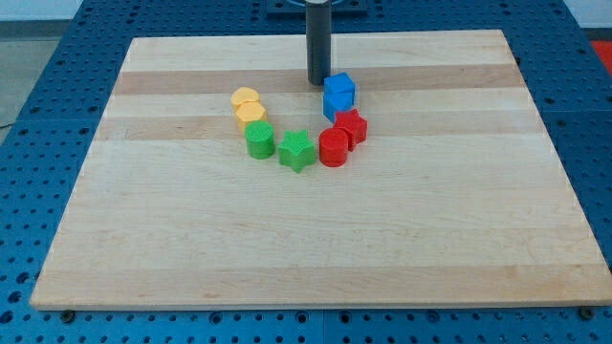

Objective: Move your arm towards blue triangle

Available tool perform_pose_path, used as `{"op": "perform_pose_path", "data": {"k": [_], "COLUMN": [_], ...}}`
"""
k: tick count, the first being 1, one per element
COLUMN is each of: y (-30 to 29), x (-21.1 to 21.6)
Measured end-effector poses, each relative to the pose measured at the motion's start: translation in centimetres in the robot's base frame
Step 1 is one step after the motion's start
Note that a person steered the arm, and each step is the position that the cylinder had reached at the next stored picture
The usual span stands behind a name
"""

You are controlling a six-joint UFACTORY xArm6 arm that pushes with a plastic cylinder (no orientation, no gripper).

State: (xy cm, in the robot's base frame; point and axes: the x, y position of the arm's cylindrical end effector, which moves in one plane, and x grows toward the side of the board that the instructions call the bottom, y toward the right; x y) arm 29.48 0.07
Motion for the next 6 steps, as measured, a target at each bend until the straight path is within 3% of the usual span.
{"op": "perform_pose_path", "data": {"k": [4, 6], "y": [-6.3, -3.9], "x": [1.8, 5.3]}}
